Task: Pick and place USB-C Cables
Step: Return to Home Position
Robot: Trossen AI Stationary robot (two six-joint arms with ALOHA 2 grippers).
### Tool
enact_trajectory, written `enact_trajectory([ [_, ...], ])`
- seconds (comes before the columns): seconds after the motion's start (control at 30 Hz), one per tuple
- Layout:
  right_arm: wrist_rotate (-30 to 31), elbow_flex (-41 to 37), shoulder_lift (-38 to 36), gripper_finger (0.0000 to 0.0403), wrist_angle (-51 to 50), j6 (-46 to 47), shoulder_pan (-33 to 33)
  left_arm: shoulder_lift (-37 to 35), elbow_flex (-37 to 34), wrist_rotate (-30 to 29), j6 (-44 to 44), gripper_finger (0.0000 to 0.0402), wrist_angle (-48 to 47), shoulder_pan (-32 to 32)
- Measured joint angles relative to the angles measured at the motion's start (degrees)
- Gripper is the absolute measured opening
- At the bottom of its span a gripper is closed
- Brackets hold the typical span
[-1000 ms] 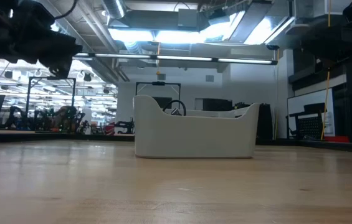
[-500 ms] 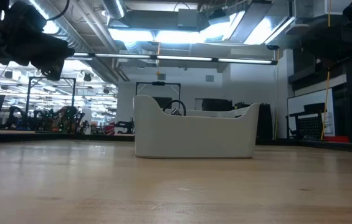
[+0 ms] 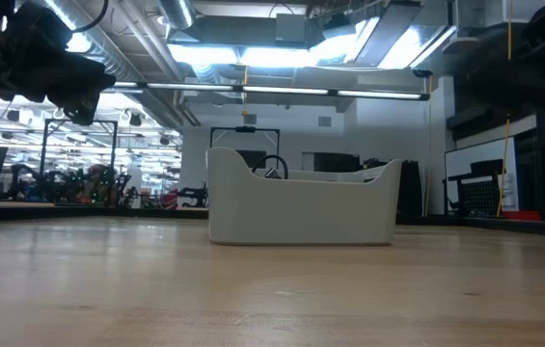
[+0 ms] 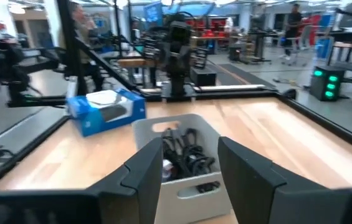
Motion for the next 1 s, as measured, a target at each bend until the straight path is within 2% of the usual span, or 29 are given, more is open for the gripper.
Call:
enact_trajectory([
  [0.17, -0.07, 0.0, 0.59, 0.0159, -0.04, 0.0, -2.04, 0.64, 0.0, 0.02, 0.0, 0.0086, -0.05, 0.0],
  [1.0, -0.11, 0.0, 0.39, 0.0159, 0.0, 0.0, -2.03, 0.68, 0.0, 0.08, 0.0, 0.0086, -0.05, 0.0],
])
